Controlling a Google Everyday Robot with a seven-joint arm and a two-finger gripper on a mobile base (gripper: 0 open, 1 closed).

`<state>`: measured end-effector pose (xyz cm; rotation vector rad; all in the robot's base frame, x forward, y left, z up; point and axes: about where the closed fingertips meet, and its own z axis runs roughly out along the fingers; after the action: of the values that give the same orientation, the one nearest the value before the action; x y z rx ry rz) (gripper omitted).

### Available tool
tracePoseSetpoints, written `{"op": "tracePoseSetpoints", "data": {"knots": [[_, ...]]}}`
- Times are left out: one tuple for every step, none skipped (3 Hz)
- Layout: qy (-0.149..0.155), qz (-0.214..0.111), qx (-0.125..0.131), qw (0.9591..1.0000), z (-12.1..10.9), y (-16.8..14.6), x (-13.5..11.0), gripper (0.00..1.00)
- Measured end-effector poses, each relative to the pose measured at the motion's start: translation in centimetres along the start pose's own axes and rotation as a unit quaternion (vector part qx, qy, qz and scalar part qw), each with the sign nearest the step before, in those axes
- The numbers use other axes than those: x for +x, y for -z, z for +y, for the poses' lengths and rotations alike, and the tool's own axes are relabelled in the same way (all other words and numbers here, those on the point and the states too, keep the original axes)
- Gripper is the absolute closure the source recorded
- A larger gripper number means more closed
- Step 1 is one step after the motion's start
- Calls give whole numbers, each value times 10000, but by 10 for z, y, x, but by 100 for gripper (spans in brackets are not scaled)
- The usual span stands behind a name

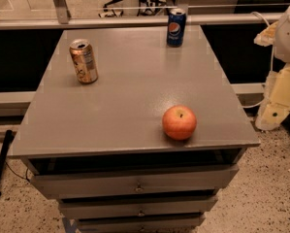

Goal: Knock orange can over

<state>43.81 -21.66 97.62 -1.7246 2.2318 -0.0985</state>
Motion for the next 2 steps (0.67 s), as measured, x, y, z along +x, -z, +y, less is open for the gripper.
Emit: {"op": "tracePoseSetpoints", "data": {"knots": [[0,0,0,10000,0,0,0,0],[3,-134,27,9999,-5,-5,-8,0]]}}
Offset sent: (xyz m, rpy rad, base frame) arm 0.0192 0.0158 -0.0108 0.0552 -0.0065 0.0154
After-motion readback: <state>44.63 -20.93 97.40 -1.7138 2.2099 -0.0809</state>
